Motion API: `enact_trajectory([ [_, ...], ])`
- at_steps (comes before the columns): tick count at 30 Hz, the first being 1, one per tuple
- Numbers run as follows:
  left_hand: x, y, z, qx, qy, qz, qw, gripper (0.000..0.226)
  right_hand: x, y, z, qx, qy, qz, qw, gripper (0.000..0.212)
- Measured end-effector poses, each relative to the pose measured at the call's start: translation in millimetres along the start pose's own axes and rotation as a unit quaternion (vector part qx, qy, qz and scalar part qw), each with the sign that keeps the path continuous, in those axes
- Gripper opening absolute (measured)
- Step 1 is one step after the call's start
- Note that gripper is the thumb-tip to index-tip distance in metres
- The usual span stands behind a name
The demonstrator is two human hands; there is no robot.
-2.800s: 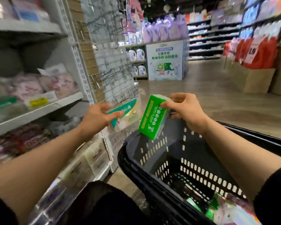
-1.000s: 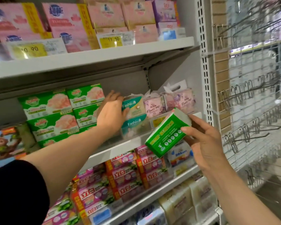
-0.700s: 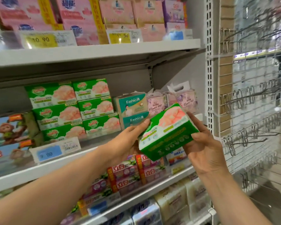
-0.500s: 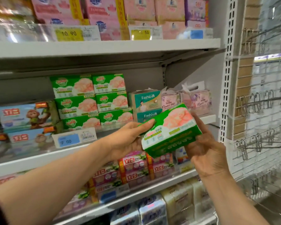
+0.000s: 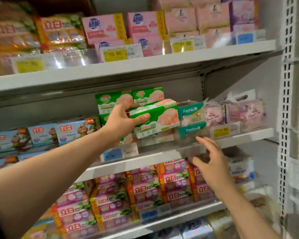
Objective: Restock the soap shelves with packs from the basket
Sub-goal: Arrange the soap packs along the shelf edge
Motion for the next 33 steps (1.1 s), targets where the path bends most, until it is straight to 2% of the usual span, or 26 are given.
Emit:
enact_trajectory([
  [3,-0.6,-12.4,-15.4,-0.036,0.021,-0.010,0.999,0.062,17.1,4.6,-0.6,-0.045,-0.028,0.130,0.990,0.074],
  [9,12.2,-37.4,-27.9,-0.080,-0.005,-0.021,0.997,0.049,35.3,9.6,-5.4,-0.058,-0.057,0.134,0.988,0.086],
  [13,19.8,-36.0,-33.6,-0.054,-0.059,-0.069,0.994,0.052,45.6,16.0,-7.0,-0.063,-0.057,0.171,0.982,0.084],
  [18,21.0,-47.2,-33.3,-0.034,-0.059,-0.155,0.986,0.075,50.3,19.8,-6.1,-0.081,-0.042,0.201,0.975,0.085],
  [25,26.2,-60.2,-32.9,-0.026,-0.088,-0.182,0.979,0.041,47.4,17.7,-6.1,-0.077,-0.071,0.216,0.971,0.082],
  [28,22.6,-60.4,-35.3,-0.040,-0.108,-0.150,0.982,0.028,44.2,18.9,-5.3,-0.075,-0.082,0.211,0.971,0.081],
  [33,22.6,-56.3,-30.8,-0.008,-0.130,-0.222,0.966,0.032,42.0,20.0,-3.4,-0.078,-0.106,0.222,0.966,0.084],
])
Point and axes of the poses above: each hand's wrist, its own z-axis away from the middle knuckle, its own x-axis out of the palm, y = z × x, the point moved 6 cm from there along -z, towards the middle knuckle, and after that the axes turned 5 degrees about -x, right-handed, at the moved point
